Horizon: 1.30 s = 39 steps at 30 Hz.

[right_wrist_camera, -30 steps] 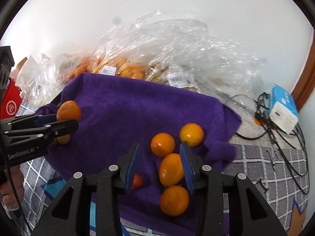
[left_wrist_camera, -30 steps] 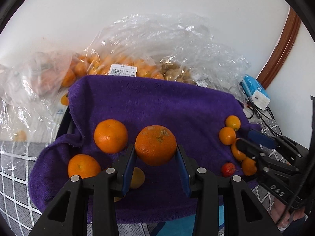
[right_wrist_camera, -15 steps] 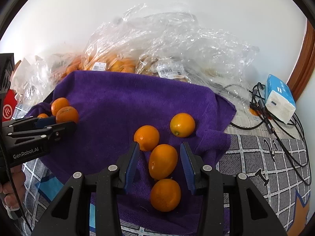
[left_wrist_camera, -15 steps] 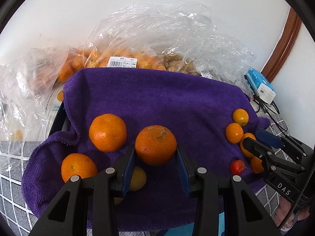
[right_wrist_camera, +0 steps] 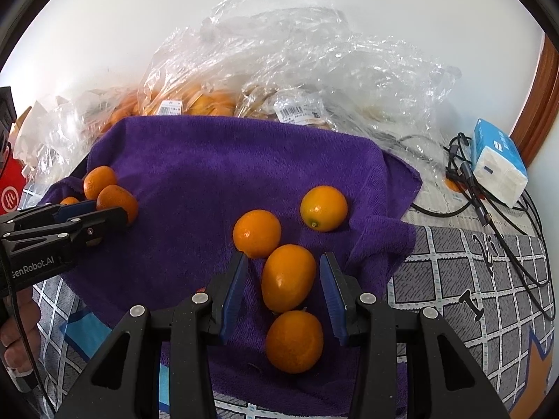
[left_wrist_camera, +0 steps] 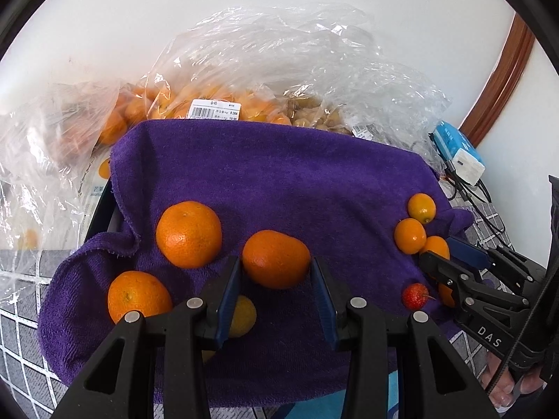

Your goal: Organize fruits

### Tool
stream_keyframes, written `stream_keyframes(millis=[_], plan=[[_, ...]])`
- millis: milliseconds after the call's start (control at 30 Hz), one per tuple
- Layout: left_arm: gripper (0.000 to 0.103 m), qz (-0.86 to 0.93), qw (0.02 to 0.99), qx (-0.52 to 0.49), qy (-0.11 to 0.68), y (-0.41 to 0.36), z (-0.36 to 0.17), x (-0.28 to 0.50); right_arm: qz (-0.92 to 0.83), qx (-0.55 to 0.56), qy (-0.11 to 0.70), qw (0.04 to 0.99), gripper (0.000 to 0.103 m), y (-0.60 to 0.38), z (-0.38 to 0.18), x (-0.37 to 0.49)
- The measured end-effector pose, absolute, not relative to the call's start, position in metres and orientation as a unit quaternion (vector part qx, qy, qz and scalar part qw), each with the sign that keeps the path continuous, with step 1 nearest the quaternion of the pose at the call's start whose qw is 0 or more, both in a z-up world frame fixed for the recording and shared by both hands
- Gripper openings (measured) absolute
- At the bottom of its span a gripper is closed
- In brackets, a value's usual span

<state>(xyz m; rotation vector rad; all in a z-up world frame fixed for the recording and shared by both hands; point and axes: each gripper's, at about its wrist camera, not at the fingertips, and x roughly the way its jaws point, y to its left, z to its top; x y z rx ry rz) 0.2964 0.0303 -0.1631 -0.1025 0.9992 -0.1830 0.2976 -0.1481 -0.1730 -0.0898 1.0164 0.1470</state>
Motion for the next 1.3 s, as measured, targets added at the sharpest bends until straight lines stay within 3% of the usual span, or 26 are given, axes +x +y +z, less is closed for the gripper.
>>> stream_keyframes(millis=[367,767,867,933,967,1300], plan=[[0.048,-0.111,0.893,-0.036,0.434,0.024,-0.107,0.268,0.035,-0.015,0.48,0.877,0.043,-0.157,-0.132,0.268],[0.054,-0.088,0.907,-0.025,0.411,0.025,-0.047,0.178,-0.008,0.027,0.454,0.89,0.044,-0.183,-0.064,0.189],[0.059,-0.085,0.912,-0.023,0.401,0.021,-0.033,0.151,-0.027,0.02,0.448,0.894,0.055,-0.186,-0.049,0.166],[0.061,-0.078,0.916,-0.019,0.392,0.018,-0.024,0.133,-0.033,0.017,0.434,0.9,0.075,-0.189,-0.039,0.147],[0.063,-0.075,0.918,-0.018,0.389,0.017,-0.018,0.121,-0.033,0.017,0.429,0.903,0.079,-0.19,-0.035,0.139],[0.082,-0.053,0.93,-0.011,0.365,0.009,0.004,0.05,-0.032,0.004,0.396,0.918,0.093,-0.189,-0.009,0.065]])
